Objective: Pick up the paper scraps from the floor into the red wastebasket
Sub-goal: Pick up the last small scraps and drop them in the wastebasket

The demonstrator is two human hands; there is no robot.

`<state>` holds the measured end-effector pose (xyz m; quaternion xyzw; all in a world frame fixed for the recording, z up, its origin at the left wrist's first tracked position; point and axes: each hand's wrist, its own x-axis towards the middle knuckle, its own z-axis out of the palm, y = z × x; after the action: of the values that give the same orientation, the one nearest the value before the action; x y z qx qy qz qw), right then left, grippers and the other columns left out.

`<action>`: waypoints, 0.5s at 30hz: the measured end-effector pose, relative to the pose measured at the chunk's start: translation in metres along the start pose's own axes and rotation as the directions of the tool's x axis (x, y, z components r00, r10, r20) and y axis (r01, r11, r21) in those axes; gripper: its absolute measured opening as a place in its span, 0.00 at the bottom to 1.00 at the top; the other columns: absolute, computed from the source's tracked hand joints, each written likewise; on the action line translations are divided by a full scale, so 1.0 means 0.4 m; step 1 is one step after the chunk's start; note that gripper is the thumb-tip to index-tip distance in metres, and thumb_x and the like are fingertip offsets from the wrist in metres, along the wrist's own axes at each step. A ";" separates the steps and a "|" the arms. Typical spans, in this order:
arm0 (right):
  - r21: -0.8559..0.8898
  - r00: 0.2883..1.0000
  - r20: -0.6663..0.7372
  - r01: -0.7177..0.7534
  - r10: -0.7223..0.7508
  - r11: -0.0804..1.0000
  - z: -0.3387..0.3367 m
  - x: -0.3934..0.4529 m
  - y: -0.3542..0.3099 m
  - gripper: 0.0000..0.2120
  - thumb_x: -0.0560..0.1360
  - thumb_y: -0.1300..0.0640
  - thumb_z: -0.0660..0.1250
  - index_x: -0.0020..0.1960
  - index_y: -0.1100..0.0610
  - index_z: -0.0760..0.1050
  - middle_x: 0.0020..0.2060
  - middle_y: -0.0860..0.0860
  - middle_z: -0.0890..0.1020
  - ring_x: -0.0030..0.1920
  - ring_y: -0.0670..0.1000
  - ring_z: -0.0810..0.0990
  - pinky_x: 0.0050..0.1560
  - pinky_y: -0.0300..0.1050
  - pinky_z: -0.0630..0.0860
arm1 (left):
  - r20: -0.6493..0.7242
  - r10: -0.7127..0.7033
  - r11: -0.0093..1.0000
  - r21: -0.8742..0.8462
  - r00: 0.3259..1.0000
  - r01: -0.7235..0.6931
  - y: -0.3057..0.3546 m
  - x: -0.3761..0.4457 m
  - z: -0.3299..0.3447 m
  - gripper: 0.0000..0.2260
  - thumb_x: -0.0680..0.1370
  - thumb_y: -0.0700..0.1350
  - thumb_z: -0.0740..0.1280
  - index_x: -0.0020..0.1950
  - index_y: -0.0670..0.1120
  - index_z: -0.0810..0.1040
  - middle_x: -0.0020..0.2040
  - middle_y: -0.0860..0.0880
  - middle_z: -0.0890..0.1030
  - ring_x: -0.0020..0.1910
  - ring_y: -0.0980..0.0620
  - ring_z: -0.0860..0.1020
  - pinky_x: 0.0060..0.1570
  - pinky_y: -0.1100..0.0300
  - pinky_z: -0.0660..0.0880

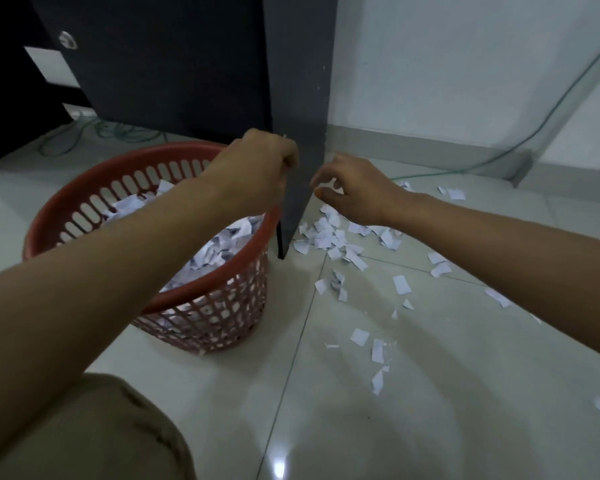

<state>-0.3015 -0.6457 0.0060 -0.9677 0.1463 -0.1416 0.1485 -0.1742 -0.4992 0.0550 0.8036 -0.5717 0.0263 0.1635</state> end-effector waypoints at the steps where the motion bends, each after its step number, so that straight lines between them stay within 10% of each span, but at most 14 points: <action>1: -0.011 1.000 0.023 -0.011 0.011 1.000 0.007 -0.004 0.022 0.10 0.79 0.55 0.64 0.57 0.56 0.79 0.52 0.54 0.78 0.47 0.48 0.73 0.49 0.42 0.70 | -0.007 0.026 1.000 0.014 1.000 -0.026 0.016 0.001 0.010 0.11 0.77 0.38 0.62 0.55 0.47 0.80 0.54 0.45 0.79 0.48 0.46 0.79 0.50 0.47 0.79; 15: -0.082 0.935 0.329 -0.112 0.133 0.990 0.215 -0.074 0.308 0.15 0.79 0.54 0.63 0.65 0.56 0.73 0.62 0.58 0.73 0.61 0.58 0.73 0.59 0.49 0.70 | 0.566 -0.102 0.930 0.345 0.818 -0.123 0.137 0.099 0.345 0.14 0.78 0.43 0.63 0.63 0.45 0.75 0.60 0.45 0.74 0.56 0.44 0.76 0.55 0.50 0.75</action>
<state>-0.3311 -0.7274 -0.1199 -0.9708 0.1833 0.0384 0.1498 -0.2313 -0.5916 -0.0536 0.7866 -0.5834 -0.1104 -0.1697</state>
